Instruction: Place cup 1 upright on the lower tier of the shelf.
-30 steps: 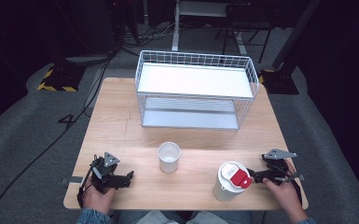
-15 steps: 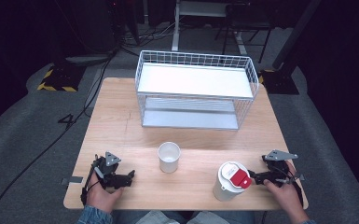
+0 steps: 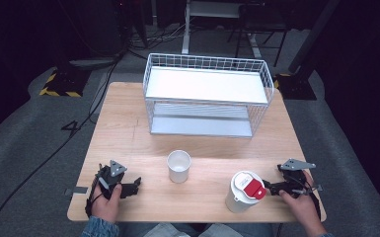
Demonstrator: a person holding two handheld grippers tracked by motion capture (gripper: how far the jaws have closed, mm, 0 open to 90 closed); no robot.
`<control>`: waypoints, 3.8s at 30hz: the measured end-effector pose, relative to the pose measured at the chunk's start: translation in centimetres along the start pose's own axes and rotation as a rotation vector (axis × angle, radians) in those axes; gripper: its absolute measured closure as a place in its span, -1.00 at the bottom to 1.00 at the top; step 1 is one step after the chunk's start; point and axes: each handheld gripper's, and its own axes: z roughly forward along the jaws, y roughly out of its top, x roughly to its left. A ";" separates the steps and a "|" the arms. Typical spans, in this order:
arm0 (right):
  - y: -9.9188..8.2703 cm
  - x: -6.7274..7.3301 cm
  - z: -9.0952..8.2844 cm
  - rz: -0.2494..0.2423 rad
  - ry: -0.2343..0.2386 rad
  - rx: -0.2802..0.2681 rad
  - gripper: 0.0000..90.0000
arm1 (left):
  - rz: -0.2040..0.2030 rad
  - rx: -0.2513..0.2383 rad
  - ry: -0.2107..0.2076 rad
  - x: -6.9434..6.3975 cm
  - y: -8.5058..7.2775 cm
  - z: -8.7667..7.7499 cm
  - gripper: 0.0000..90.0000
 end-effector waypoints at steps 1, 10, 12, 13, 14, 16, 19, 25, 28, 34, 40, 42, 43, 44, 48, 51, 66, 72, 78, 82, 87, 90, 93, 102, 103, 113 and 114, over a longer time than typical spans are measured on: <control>0.0 0.0 0.0 -0.001 0.002 -0.001 -0.93 | -0.004 -0.019 -0.008 0.0 0.1 -0.2 -0.71; 0.0 0.0 0.0 -0.001 0.002 -0.001 -0.93 | -0.005 -0.155 -0.074 -0.9 0.9 -1.4 -0.72; 0.0 0.0 0.0 0.000 0.002 -0.001 -0.93 | 0.000 -0.180 -0.093 -1.2 1.2 -1.7 -0.72; 0.0 0.0 0.0 0.000 0.002 -0.001 -0.93 | 0.000 -0.190 -0.096 -1.3 1.2 -1.7 -0.72; 0.0 0.0 0.0 0.000 0.001 -0.001 -0.93 | 0.004 -0.198 -0.104 -1.4 1.3 -1.8 -0.72; 0.0 0.0 0.0 0.000 0.001 -0.001 -0.93 | 0.008 -0.215 -0.112 -1.7 1.5 -1.9 -0.72; 0.0 0.0 0.0 0.000 0.001 -0.001 -0.93 | 0.010 -0.234 -0.133 -2.1 1.8 -2.1 -0.72; 0.0 0.0 0.0 -0.001 0.001 -0.001 -0.94 | 0.026 -0.239 -0.161 -2.8 2.5 -2.2 -0.72; 0.0 0.0 0.0 -0.001 0.001 -0.001 -0.94 | 0.022 -0.248 -0.176 -3.3 2.9 -2.3 -0.72; 0.0 0.0 0.0 -0.001 -0.001 0.000 -0.94 | 0.028 -0.272 -0.211 -4.0 3.6 -2.5 -0.72; 0.0 0.0 0.0 -0.001 0.001 -0.001 -0.94 | 0.040 -0.306 -0.242 -4.9 4.4 -2.7 -0.72; 0.0 0.0 0.0 -0.001 0.000 -0.001 -0.94 | 0.057 -0.324 -0.252 -5.3 4.5 -2.7 -0.72; 0.0 0.0 0.0 -0.001 0.001 -0.001 -0.94 | 0.070 -0.328 -0.258 -5.5 4.6 -2.7 -0.72; 0.0 0.0 0.0 -0.001 0.001 -0.001 -0.94 | 0.079 -0.334 -0.259 -5.7 4.7 -2.7 -0.72; 0.0 0.0 0.0 -0.001 0.001 -0.001 -0.94 | 0.099 -0.357 -0.281 -6.4 5.0 -2.7 -0.72; 0.0 0.0 0.0 -0.001 0.001 -0.001 -0.94 | 0.107 -0.366 -0.303 -6.9 5.3 -2.8 -0.72; 0.0 0.0 0.0 -0.001 0.001 -0.001 -0.94 | 0.084 -0.358 -0.363 -9.6 6.6 -0.6 -0.72; 0.0 0.0 0.0 -0.002 0.001 -0.001 -0.94 | 0.079 -0.328 -0.353 -10.2 6.6 0.5 -0.72; 0.0 0.0 0.0 -0.001 0.001 -0.001 -0.94 | 0.089 -0.311 -0.320 -10.6 6.6 1.3 -0.72; 0.0 0.0 0.0 -0.002 -0.001 0.000 -0.94 | 0.094 -0.305 -0.307 -10.8 6.5 1.9 -0.72; 0.0 0.0 0.0 -0.002 0.000 -0.001 -0.94 | 0.121 -0.293 -0.286 -11.1 6.4 2.6 -0.72; 0.0 0.0 0.0 -0.001 0.000 -0.001 -0.94 | 0.140 -0.288 -0.263 -11.4 6.4 2.9 -0.72; 0.0 0.0 0.0 -0.002 0.001 -0.001 -0.94 | 0.149 -0.279 -0.252 -11.4 6.3 3.0 -0.71; 0.0 0.0 0.0 -0.001 0.000 -0.001 -0.94 | 0.128 -0.239 -0.276 -11.3 6.0 3.6 -0.54; 0.0 0.0 0.0 -0.001 0.000 -0.001 -0.94 | 0.140 -0.237 -0.274 -11.2 6.1 3.6 -0.54; 0.0 0.0 0.0 -0.002 -0.001 0.001 -0.94 | 0.148 -0.232 -0.262 -11.3 6.1 3.5 -0.53; 0.0 0.0 0.0 -0.001 -0.001 0.001 -0.94 | 0.148 -0.231 -0.262 -11.3 6.1 3.5 -0.53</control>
